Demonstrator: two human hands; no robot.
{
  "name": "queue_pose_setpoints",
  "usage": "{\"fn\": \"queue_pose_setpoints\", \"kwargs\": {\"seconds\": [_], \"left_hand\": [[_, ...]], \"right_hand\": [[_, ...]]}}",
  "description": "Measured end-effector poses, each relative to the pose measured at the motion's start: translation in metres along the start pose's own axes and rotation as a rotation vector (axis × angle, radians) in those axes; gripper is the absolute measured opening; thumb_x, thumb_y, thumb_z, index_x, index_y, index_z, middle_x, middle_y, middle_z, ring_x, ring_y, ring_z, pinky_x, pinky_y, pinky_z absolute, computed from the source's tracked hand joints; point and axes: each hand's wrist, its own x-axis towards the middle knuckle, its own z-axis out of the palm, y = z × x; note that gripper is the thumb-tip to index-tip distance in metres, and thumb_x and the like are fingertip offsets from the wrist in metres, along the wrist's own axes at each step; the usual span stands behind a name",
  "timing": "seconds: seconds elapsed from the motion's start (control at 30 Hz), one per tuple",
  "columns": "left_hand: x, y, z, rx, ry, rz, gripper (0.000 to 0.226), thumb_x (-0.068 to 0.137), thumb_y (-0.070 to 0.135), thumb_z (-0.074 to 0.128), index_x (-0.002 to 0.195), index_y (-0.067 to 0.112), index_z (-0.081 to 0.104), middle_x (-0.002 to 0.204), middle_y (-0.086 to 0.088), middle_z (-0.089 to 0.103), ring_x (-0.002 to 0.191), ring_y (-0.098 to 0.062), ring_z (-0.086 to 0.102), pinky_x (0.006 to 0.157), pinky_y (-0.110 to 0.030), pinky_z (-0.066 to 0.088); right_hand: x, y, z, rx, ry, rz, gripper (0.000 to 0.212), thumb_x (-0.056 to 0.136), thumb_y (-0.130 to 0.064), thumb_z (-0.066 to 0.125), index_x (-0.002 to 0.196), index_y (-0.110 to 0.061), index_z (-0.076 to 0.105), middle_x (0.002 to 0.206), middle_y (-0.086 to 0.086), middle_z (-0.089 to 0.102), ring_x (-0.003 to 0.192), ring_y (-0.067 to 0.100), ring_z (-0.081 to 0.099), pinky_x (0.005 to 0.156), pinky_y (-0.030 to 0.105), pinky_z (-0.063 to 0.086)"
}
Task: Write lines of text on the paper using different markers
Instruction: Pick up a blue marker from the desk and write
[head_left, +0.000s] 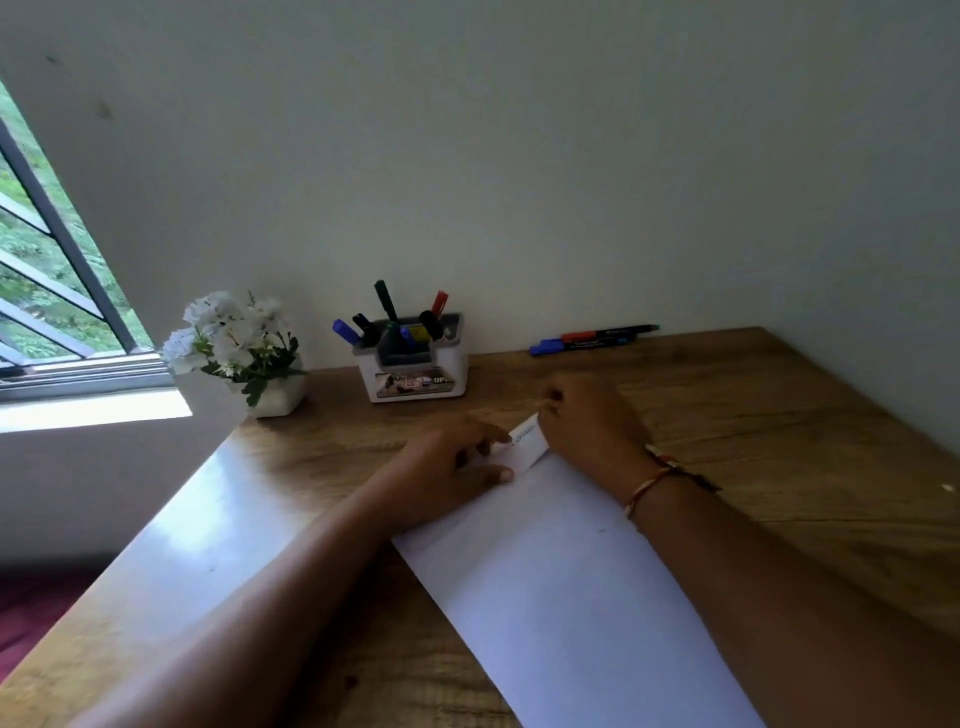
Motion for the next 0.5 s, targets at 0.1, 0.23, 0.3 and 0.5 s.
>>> {"fn": "queue_pose_setpoints", "kwargs": {"seconds": [0.1, 0.23, 0.3, 0.5], "left_hand": [[0.001, -0.005, 0.002, 0.014, -0.083, 0.034, 0.039, 0.093, 0.049, 0.059, 0.131, 0.039, 0.057, 0.124, 0.020, 0.051, 0.106, 0.001, 0.052, 0.081, -0.012, 0.040], [0.003, -0.008, -0.002, 0.001, -0.099, 0.066, 0.039, 0.094, 0.050, 0.057, 0.132, 0.039, 0.056, 0.130, 0.025, 0.046, 0.115, -0.001, 0.049, 0.091, -0.016, 0.039], [0.005, -0.009, -0.001, 0.006, -0.120, 0.070, 0.041, 0.094, 0.051, 0.056, 0.133, 0.039, 0.055, 0.138, 0.020, 0.048, 0.119, -0.004, 0.049, 0.092, -0.018, 0.039], [0.008, -0.008, -0.003, 0.007, -0.127, 0.078, 0.042, 0.094, 0.051, 0.057, 0.133, 0.037, 0.054, 0.142, 0.013, 0.051, 0.121, -0.006, 0.048, 0.093, -0.020, 0.037]], "right_hand": [[0.008, 0.029, -0.008, -0.116, 0.030, 0.085, 0.027, 0.099, -0.029, 0.055, 0.113, -0.007, 0.063, 0.120, 0.014, 0.063, 0.100, 0.027, 0.060, 0.070, 0.029, 0.041], [0.009, 0.049, -0.005, -0.248, -0.099, 0.207, 0.052, 0.101, -0.043, 0.047, 0.138, -0.007, 0.053, 0.144, 0.017, 0.052, 0.128, 0.034, 0.052, 0.103, 0.040, 0.045], [0.012, 0.051, -0.002, -0.304, -0.105, 0.219, 0.049, 0.102, -0.042, 0.043, 0.137, -0.010, 0.055, 0.144, 0.015, 0.053, 0.127, 0.033, 0.053, 0.104, 0.039, 0.045], [0.041, 0.063, -0.013, -0.555, -0.088, 0.039, 0.036, 0.104, -0.025, 0.040, 0.133, -0.012, 0.057, 0.137, 0.014, 0.057, 0.122, 0.032, 0.054, 0.100, 0.037, 0.040]]}}
